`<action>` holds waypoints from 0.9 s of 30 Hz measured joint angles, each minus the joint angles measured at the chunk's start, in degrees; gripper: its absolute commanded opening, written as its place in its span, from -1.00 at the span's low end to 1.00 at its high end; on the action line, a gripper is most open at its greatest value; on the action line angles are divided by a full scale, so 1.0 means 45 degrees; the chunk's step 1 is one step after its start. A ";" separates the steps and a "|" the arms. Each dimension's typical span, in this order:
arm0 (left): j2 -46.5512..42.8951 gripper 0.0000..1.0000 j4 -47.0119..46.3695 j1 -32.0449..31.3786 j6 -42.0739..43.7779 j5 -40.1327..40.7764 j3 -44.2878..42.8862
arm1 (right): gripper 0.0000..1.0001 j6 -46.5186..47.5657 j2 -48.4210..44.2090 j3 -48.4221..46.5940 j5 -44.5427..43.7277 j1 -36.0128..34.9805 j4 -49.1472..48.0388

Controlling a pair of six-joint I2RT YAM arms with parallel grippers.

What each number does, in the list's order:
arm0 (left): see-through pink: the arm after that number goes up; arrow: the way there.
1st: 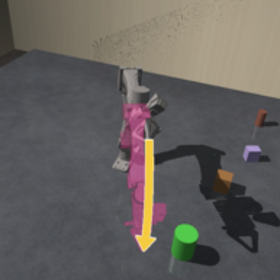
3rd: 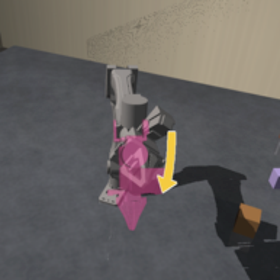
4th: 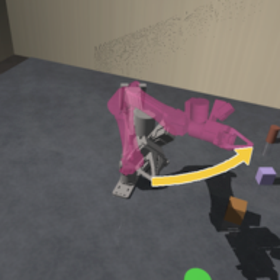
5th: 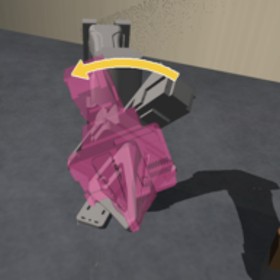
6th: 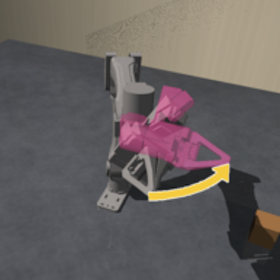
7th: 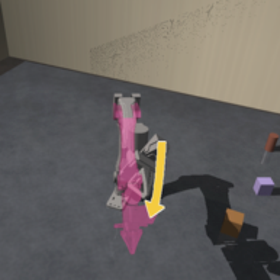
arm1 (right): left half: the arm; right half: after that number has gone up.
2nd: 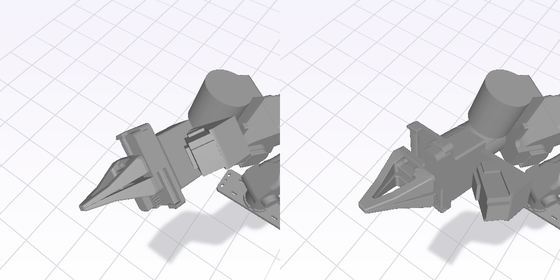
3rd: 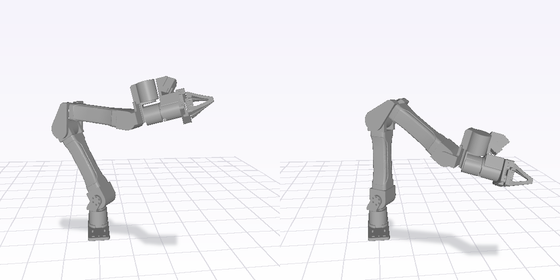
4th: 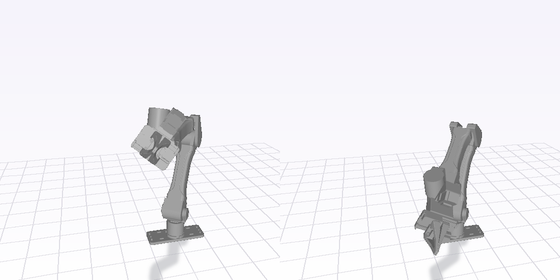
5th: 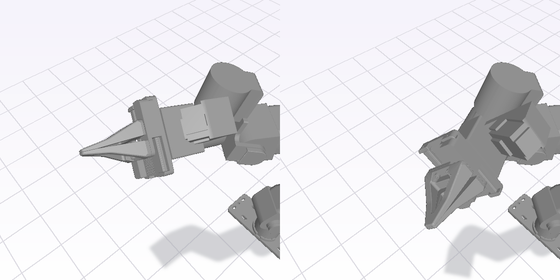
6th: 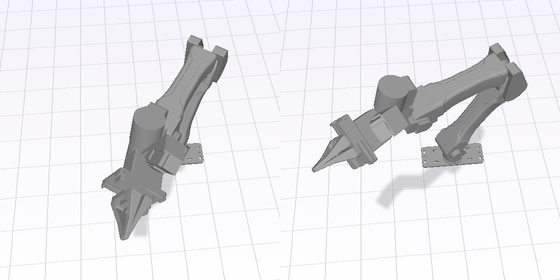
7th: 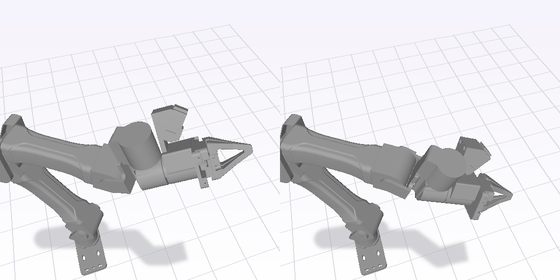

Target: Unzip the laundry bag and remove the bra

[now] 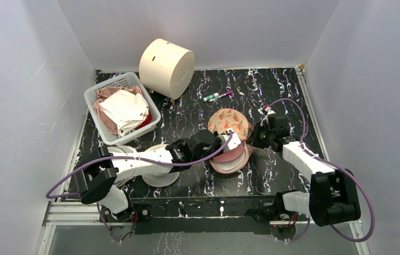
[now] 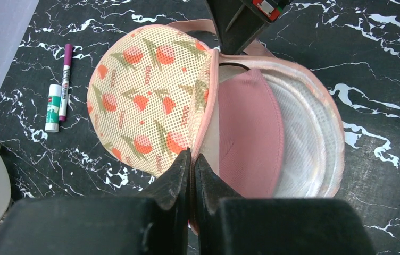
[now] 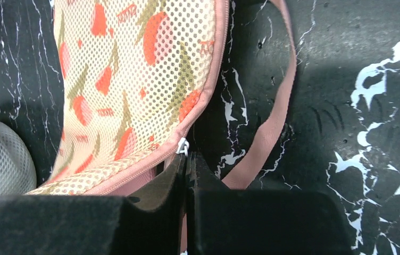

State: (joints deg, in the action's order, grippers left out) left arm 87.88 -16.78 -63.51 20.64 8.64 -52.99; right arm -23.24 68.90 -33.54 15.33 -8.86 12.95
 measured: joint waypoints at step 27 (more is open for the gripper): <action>0.0651 -0.30 0.0889 -0.0107 0.0185 0.0015 -0.0393 | -1.00 -0.1637 -0.1666 -0.0063 0.1015 -0.3157 -0.0253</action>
State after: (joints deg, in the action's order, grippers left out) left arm 90.80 -12.78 -63.99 21.47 8.71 -54.76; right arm -30.61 61.41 -33.82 19.90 -23.07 11.81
